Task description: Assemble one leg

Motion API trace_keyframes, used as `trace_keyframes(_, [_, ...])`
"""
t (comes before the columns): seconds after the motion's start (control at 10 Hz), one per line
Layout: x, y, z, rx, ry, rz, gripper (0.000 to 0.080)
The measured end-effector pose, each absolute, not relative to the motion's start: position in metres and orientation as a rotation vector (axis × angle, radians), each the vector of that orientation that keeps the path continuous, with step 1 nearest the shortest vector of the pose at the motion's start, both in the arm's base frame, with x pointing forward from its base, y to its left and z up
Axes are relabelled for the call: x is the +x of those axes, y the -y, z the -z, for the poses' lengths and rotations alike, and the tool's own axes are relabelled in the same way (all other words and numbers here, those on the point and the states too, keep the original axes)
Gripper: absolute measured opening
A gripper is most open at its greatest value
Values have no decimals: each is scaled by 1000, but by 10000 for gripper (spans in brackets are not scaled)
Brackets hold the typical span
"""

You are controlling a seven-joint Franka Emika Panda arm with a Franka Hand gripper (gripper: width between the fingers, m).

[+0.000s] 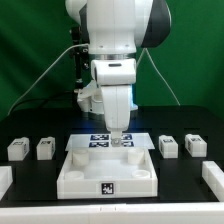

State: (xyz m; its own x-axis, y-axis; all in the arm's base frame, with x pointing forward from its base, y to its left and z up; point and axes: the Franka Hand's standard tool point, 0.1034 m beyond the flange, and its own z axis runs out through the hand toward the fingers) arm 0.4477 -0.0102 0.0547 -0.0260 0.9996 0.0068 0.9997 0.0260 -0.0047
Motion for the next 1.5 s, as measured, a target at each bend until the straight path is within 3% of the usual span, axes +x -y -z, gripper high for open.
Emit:
trace_keyframes(0.1, [446,11,-53,-2186,2241,-1,649])
trace_keyframes(0.5, [423,22,-9,-2210,2178,8,649])
trace_keyframes(0.8, [423,22,-5,-2213,2170,5,649])
trace_keyframes(1.1, [422,22,-5,-2213,2168,4,251])
trace_keyframes(1.2, [422,22,-5,-2214,2168,3,251])
trace_keyframes(1.3, [422,22,-5,-2214,2168,3,77])
trace_keyframes(1.5, [423,23,-6,-2218,2169,9,50])
